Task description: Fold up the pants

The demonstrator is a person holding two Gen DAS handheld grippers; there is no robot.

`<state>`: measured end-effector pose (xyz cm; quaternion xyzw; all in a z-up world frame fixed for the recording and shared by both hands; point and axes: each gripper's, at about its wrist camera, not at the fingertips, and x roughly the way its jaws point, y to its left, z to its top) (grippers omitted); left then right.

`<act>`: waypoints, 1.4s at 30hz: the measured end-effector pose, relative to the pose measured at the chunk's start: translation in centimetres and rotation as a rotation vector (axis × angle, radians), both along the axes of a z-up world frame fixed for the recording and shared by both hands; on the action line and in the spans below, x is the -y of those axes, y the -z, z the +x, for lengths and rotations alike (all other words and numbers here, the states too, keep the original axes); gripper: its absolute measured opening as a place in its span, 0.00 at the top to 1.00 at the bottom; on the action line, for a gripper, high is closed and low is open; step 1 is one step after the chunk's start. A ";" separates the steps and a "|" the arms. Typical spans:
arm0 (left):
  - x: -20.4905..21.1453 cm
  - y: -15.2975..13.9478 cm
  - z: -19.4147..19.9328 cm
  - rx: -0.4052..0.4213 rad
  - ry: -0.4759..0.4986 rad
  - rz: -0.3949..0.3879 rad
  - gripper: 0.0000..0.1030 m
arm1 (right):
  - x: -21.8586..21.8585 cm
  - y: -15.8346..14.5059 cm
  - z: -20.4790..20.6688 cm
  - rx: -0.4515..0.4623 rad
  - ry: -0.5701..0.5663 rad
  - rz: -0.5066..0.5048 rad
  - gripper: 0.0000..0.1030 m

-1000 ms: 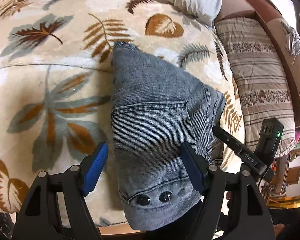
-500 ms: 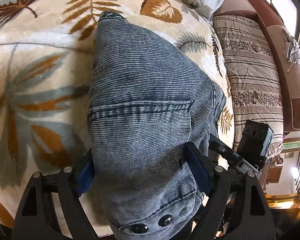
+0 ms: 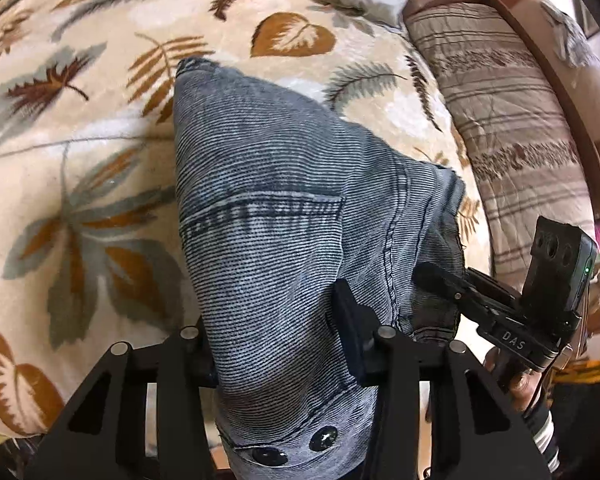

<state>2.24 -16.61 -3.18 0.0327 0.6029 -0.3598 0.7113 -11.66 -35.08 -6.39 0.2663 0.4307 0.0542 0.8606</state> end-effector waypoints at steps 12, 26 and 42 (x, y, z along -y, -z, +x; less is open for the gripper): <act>-5.0 -6.3 4.5 0.234 -0.049 0.038 0.58 | -6.0 -4.5 5.3 0.115 -0.044 -0.005 0.81; -4.7 -2.2 13.3 0.255 -0.116 0.097 0.57 | -6.8 -3.7 17.1 0.077 -0.042 -0.087 0.81; -3.7 2.2 14.9 0.307 -0.082 0.182 0.41 | -3.8 0.7 18.7 0.020 -0.034 -0.129 0.64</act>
